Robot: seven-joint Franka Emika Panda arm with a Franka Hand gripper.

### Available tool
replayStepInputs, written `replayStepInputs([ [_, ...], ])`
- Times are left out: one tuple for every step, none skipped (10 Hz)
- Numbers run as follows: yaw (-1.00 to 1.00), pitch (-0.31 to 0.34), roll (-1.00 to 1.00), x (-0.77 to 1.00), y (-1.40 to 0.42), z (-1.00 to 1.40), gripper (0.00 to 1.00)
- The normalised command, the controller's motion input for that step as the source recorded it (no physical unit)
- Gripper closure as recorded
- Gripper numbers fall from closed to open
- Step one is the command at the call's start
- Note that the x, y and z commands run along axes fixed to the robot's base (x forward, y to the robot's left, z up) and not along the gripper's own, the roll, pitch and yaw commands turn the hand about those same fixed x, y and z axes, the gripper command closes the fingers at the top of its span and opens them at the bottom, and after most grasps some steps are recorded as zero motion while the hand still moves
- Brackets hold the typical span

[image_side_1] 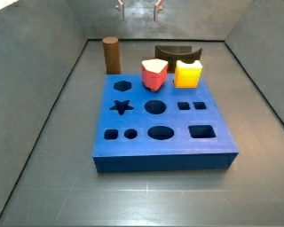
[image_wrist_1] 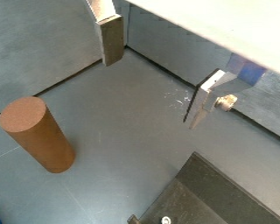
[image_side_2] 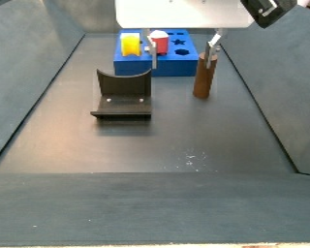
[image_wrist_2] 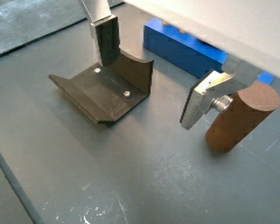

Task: Pick up the round object. Move to above the board. Insert the round object.
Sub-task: Pick up the round object.

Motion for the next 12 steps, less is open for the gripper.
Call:
replayStepInputs([
  [0.12, -0.097, 0.00, -0.15, -0.28, -0.22, 0.00],
  [0.18, -0.314, 0.20, -0.56, -0.46, -0.11, 0.00],
  [0.10, -0.083, 0.19, -0.69, -0.35, -0.17, 0.00],
  [0.09, -0.017, 0.10, -0.66, -0.27, -0.12, 0.00],
  [0.11, 0.000, 0.12, -0.83, -0.26, -0.18, 0.00],
  [0.15, 0.000, 0.10, -0.83, -0.25, -0.23, 0.00],
  [0.17, 0.000, 0.03, -0.73, -0.28, -0.24, 0.00],
  [0.16, 0.000, 0.00, -0.49, -0.40, -0.29, 0.00],
  [0.14, -0.043, -0.07, -0.34, -0.42, -0.23, 0.00],
  [0.12, -0.114, -0.21, -0.24, -0.38, -0.16, 0.00],
  [0.05, -0.194, -0.33, -0.03, -0.36, -0.09, 0.00],
  [0.00, -0.234, -0.47, 0.00, -0.25, -0.05, 0.00],
])
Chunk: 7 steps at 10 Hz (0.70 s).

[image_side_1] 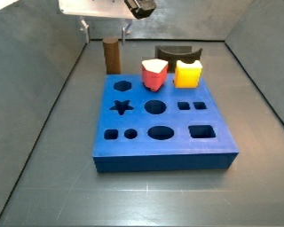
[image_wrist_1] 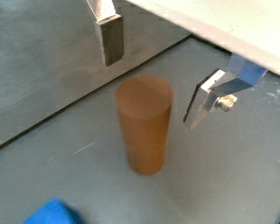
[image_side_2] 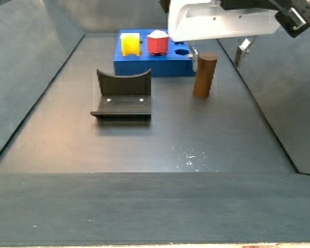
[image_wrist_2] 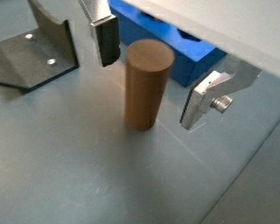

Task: Pick up the round object. Move to above the board. Insert the round object.
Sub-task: Pick up the round object.

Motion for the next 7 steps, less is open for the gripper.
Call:
replayStepInputs([
  [0.00, -0.226, -0.43, 0.00, -0.23, -0.07, 0.00],
  [0.00, -0.223, -0.42, 0.00, -0.22, -0.13, 0.00],
  [0.00, -0.237, -0.36, -0.05, 0.00, -0.21, 0.00],
  [0.00, -0.094, -0.24, 0.00, 0.00, -0.20, 0.00],
  [0.00, 0.000, -0.03, 0.00, 0.00, -0.11, 0.00],
  [-0.01, -0.046, 0.00, 0.00, 0.00, -0.24, 0.00],
  [0.00, 0.000, 0.00, 0.00, -0.07, -0.11, 0.00],
])
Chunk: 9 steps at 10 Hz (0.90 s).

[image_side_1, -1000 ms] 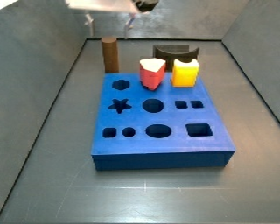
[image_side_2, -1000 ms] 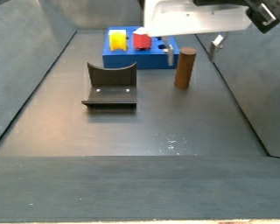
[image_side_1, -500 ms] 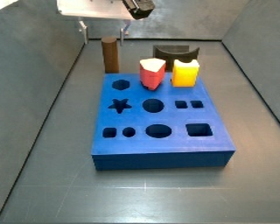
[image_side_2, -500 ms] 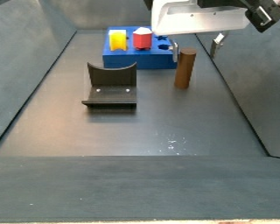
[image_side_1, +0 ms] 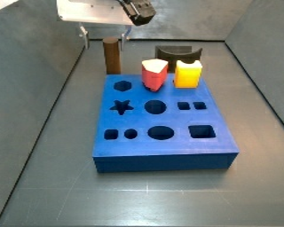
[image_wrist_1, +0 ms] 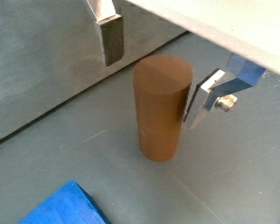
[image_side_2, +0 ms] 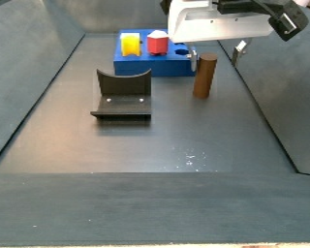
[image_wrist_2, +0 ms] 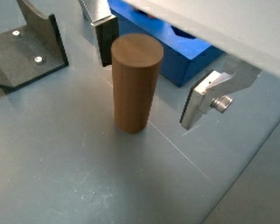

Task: Pick up the round object. Move to above the board. Insert the round object.
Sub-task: Pick up the round object.

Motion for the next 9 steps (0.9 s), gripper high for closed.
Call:
replayStepInputs([
  [0.00, 0.000, 0.00, 0.00, -0.13, -0.09, 0.00],
  [0.00, -0.046, -0.22, 0.00, -0.09, -0.14, 0.00],
  [-0.01, 0.000, 0.00, 0.05, -0.01, 0.00, 1.00],
  [0.00, 0.000, 0.00, 0.00, 0.00, 0.00, 1.00],
  [0.00, 0.000, 0.00, 0.00, 0.00, 0.00, 1.00],
  [0.00, 0.000, 0.00, 0.00, 0.00, 0.00, 1.00],
  [0.00, 0.000, 0.00, 0.00, 0.00, 0.00, 1.00],
  [0.00, 0.000, 0.00, 0.00, 0.00, 0.00, 1.00],
  [0.00, 0.000, 0.00, 0.00, 0.00, 0.00, 1.00],
])
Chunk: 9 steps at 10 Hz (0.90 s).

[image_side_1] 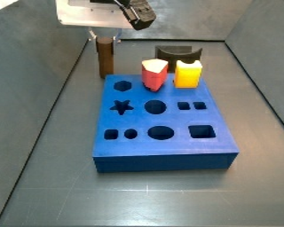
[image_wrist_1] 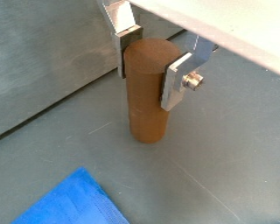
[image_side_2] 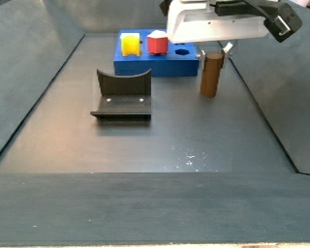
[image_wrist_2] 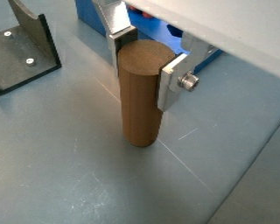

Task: Pick up the round object. Move to above the board. Insert the round object.
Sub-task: Pick up the round object, then move to above the board.

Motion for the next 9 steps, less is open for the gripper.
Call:
replayStepInputs([
  [0.00, 0.000, 0.00, 0.00, 0.00, 0.00, 1.00],
  [0.00, 0.000, 0.00, 0.00, 0.00, 0.00, 1.00],
  [0.00, 0.000, 0.00, 0.00, 0.00, 0.00, 1.00],
  [0.00, 0.000, 0.00, 0.00, 0.00, 0.00, 1.00],
  [0.00, 0.000, 0.00, 0.00, 0.00, 0.00, 1.00],
  [0.10, 0.588, -0.17, 0.11, -0.24, 1.00, 1.00],
  [0.07, 0.591, -0.17, 0.11, -0.24, 1.00, 1.00],
  [0.04, 0.539, -0.15, 0.10, -0.22, 1.00, 1.00],
  [0.03, 0.418, -0.14, 0.10, -0.21, 1.00, 1.00],
])
